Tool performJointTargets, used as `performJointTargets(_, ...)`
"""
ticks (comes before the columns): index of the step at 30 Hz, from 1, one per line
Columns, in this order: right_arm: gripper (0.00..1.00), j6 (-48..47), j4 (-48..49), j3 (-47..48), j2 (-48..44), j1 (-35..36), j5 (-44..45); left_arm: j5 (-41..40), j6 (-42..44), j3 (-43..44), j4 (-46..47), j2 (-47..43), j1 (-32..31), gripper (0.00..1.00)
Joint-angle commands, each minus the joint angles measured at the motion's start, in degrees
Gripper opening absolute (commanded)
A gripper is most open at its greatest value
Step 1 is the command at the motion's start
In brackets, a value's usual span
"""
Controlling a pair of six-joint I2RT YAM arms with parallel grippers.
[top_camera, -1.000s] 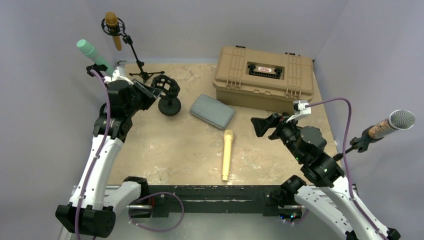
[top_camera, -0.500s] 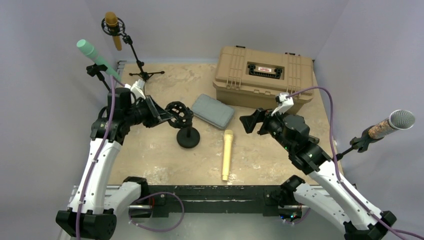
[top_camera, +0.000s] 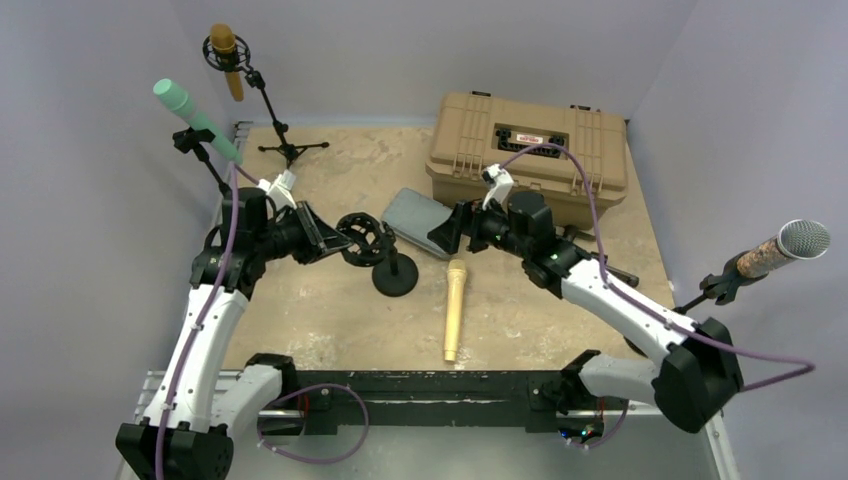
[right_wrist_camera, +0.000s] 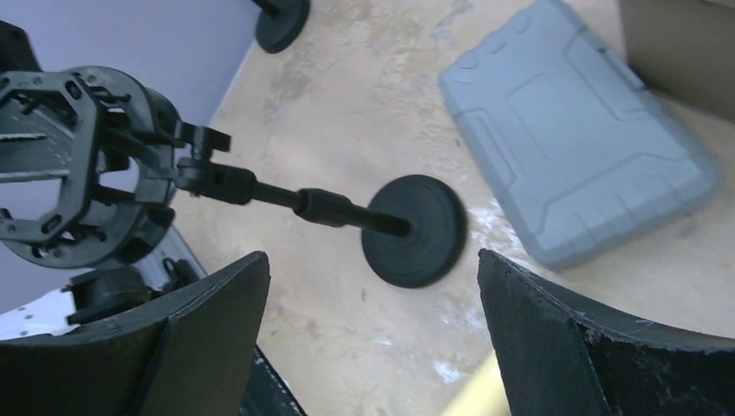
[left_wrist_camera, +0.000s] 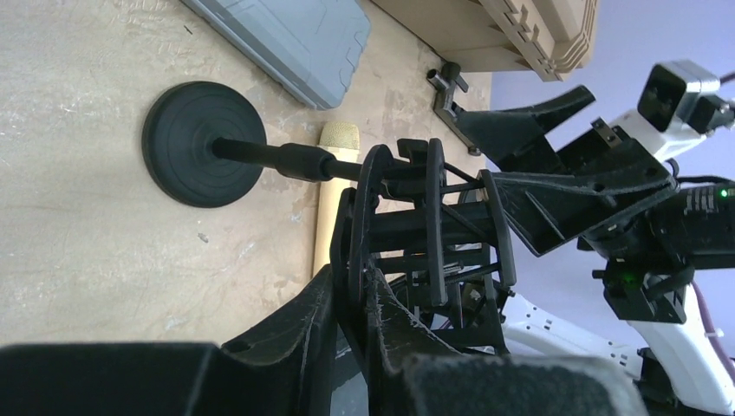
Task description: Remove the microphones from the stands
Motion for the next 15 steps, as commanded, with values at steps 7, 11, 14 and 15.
performJointTargets(7,0.88,9.8,20.3,8.5,12.8,2.5,-14.1,0.3,1.7,-0.1,0.8,-0.7,0.3,0.00)
performJointTargets(11,0.88,10.7,21.7,9.6,14.8,4.6,-13.9,-0.7,2.1,2.6,-2.6,-2.1,0.3,0.00)
performJointTargets(14,0.88,11.1,22.4,9.6,15.5,5.6,-13.5,-1.0,2.4,3.3,-3.7,-2.5,0.3,0.00)
performJointTargets(15,0.88,11.3,22.7,9.6,15.9,5.8,-13.5,-1.0,2.6,3.3,-3.8,-2.1,0.3,0.00)
